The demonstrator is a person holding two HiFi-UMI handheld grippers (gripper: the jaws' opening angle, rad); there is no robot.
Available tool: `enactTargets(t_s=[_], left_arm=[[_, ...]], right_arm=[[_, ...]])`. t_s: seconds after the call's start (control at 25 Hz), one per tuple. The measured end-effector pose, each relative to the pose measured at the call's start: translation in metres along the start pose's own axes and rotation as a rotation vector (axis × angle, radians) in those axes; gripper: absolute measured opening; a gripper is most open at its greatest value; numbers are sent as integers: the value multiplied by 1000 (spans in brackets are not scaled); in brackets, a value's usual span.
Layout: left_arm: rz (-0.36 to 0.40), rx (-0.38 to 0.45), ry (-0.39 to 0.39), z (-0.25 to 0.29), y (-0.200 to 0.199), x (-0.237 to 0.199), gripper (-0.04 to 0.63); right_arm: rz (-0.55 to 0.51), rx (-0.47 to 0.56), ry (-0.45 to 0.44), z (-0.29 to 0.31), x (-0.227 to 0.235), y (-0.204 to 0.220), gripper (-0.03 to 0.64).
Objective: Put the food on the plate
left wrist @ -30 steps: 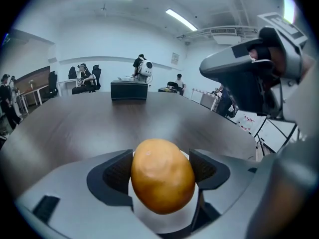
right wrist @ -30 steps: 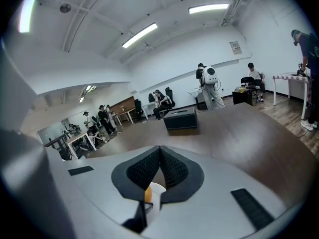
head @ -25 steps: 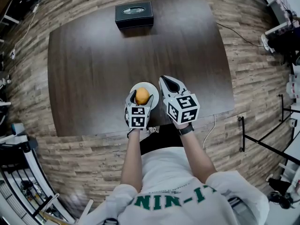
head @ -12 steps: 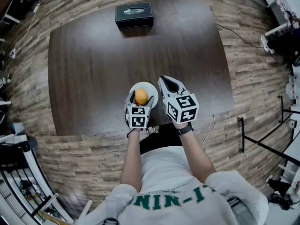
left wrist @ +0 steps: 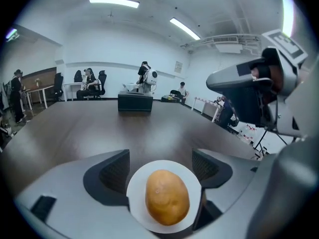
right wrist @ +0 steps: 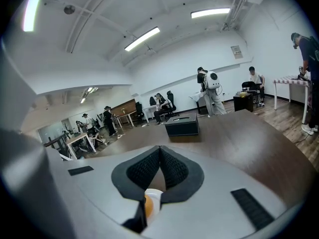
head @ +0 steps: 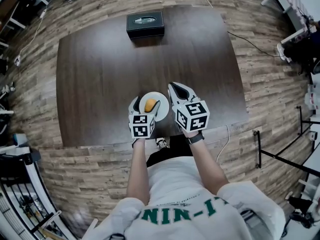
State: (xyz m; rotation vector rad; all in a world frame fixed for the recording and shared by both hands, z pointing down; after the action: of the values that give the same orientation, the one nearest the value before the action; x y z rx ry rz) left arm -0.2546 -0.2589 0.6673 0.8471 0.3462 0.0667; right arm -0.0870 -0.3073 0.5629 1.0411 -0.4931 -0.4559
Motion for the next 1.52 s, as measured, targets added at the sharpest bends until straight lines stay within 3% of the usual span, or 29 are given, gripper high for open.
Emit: enactTargets(t_s=[0.12, 0.36, 0.52, 1.08, 1.52], left_arm=[[-18, 53, 7, -12, -24, 0, 398], [-16, 170, 19, -38, -73, 0, 292], [-6, 240, -20, -55, -103, -2, 221], [53, 487, -99, -111, -202, -2, 97], [47, 633, -132, -139, -242, -3, 15]], right_arm=[[-12, 21, -5, -3, -3, -14, 17], [-43, 75, -6, -8, -8, -45, 17], [-66, 118, -8, -12, -11, -69, 17], [-161, 274, -25, -20, -21, -148, 17], [-225, 339, -19, -27, -26, -176, 17]])
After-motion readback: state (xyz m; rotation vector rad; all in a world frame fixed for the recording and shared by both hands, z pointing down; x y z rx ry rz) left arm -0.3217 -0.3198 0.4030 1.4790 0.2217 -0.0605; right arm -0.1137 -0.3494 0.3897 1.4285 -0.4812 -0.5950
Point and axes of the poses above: the fingertips, and each gripper's own axes: z forward along the fingers, x to its right, y out of its underside, the point moved 9 cm from there along -z, backward along the fingers, and after that the axes turned 8 degrees about -z, right-handed, at the moved point
